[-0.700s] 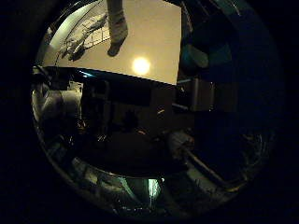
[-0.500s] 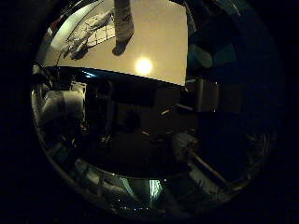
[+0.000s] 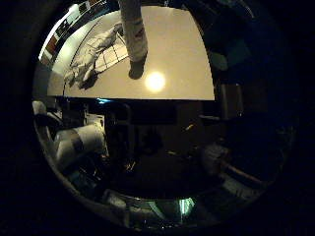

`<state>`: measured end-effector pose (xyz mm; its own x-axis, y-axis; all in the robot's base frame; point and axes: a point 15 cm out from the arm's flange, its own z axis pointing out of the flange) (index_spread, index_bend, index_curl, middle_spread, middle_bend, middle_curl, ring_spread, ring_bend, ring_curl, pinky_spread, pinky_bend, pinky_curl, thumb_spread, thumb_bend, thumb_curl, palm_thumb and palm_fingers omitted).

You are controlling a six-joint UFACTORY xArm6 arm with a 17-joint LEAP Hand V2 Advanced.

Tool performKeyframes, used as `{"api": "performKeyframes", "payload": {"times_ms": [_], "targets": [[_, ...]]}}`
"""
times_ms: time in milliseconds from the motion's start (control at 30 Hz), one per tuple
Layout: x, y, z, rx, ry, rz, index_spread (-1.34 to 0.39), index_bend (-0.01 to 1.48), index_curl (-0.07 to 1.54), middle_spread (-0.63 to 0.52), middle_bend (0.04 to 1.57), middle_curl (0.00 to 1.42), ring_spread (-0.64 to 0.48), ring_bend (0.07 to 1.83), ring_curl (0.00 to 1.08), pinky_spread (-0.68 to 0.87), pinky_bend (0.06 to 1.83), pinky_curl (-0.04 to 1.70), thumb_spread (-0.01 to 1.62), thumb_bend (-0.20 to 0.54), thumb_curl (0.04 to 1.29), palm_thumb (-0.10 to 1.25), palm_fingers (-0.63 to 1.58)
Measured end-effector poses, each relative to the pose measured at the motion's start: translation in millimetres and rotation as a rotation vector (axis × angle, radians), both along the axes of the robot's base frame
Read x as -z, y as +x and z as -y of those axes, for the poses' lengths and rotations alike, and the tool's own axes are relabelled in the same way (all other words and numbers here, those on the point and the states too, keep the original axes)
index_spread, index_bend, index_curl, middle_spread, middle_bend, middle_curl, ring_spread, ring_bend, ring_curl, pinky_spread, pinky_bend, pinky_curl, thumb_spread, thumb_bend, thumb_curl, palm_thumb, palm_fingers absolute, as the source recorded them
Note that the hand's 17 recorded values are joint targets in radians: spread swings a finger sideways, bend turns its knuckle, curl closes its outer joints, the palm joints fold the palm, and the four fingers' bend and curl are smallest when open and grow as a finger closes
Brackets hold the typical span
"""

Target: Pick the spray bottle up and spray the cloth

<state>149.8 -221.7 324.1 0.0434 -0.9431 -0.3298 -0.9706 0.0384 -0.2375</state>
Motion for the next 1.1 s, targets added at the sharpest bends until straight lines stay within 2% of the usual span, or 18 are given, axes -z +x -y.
{"api": "performKeyframes", "payload": {"times_ms": [167, 300, 433, 733, 1100], "targets": [[-6.5, 22.9, -4.8, 0.052, 0.046, 0.085, -0.22, 0.15, 0.27, 0.09, 0.23, 0.35, 0.21, 0.42, 0.25, 0.40, 0.33, 0.30, 1.11, -0.020, 0.29, 0.47, 0.24], [24.2, 24.9, -27.1, 0.113, 0.164, 0.094, -0.21, 0.15, 0.27, 0.10, 0.24, 0.35, 0.21, 0.45, 0.26, 0.41, 0.34, 0.30, 1.11, -0.021, 0.29, 0.48, 0.25], [34.2, 36.0, -38.3, 0.188, 0.257, 0.162, -0.18, 0.16, 0.27, 0.11, 0.26, 0.36, 0.20, 0.47, 0.26, 0.41, 0.35, 0.30, 1.11, -0.021, 0.30, 0.49, 0.26], [51.4, 37.1, -44.7, 0.295, 0.360, 0.223, -0.14, 0.16, 0.27, 0.12, 0.29, 0.37, 0.19, 0.49, 0.26, 0.41, 0.36, 0.30, 1.10, -0.022, 0.30, 0.50, 0.25], [50.7, 49.4, -31.2, 0.379, 0.382, 0.292, -0.13, 0.19, 0.32, 0.11, 0.28, 0.37, 0.19, 0.49, 0.25, 0.41, 0.35, 0.28, 1.10, -0.020, 0.31, 0.53, 0.30]]}}
